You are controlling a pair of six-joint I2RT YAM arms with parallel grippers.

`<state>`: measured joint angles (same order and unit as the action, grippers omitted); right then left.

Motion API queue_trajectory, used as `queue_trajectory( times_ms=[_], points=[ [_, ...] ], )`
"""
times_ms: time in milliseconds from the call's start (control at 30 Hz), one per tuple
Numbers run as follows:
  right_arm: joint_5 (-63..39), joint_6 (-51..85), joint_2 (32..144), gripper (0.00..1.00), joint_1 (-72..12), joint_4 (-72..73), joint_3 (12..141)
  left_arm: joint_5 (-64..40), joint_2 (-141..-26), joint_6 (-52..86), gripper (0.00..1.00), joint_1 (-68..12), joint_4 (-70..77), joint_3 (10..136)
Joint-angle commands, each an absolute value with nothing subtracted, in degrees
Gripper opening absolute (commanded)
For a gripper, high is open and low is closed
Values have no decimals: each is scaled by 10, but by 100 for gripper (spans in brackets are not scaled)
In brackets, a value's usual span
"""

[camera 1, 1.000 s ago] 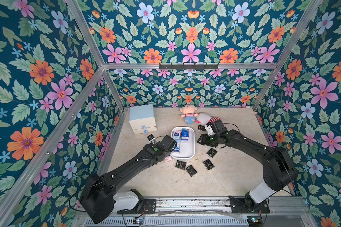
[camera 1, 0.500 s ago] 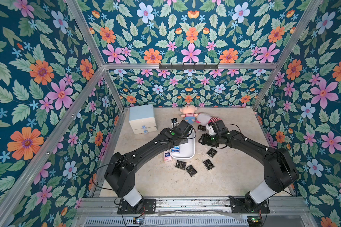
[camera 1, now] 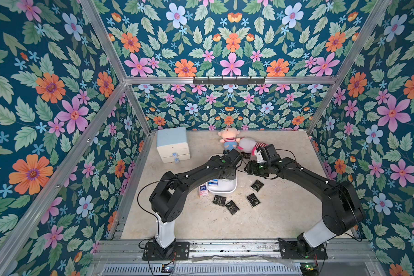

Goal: Put the pocket tissues into the storage box
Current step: Place the pocket tissues in the storage box.

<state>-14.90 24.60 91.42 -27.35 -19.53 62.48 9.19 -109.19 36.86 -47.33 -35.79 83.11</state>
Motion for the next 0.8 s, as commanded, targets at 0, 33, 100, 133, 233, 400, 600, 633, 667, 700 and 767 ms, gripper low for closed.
queue_trajectory(
  times_ms=[0, 33, 100, 133, 233, 400, 600, 633, 667, 700, 767],
  points=[
    [-142, 248, 908, 64, -271, -199, 630, 99, -1116, 345, 50, -472, -353, 844],
    [-142, 247, 907, 64, -270, -200, 630, 101, -1127, 345, 50, -472, -357, 850],
    [-142, 245, 905, 64, -268, -202, 630, 110, -1146, 345, 50, -471, -368, 862],
    [-142, 244, 904, 64, -267, -202, 630, 114, -1154, 345, 50, -470, -373, 869],
    [-142, 243, 902, 64, -263, -204, 630, 128, -1175, 349, 50, -467, -393, 889],
    [-142, 238, 899, 64, -258, -207, 627, 151, -1193, 351, 51, -464, -422, 916],
    [-146, 232, 899, 64, -252, -207, 625, 156, -1202, 356, 55, -463, -443, 935],
    [-146, 231, 899, 64, -252, -208, 624, 156, -1204, 358, 55, -463, -447, 937],
    [-147, 231, 900, 64, -251, -208, 624, 157, -1204, 360, 56, -462, -450, 939],
    [-148, 231, 900, 64, -251, -207, 625, 158, -1203, 362, 57, -463, -454, 943],
    [-152, 230, 902, 64, -250, -207, 626, 158, -1201, 363, 58, -462, -459, 947]
  ],
)
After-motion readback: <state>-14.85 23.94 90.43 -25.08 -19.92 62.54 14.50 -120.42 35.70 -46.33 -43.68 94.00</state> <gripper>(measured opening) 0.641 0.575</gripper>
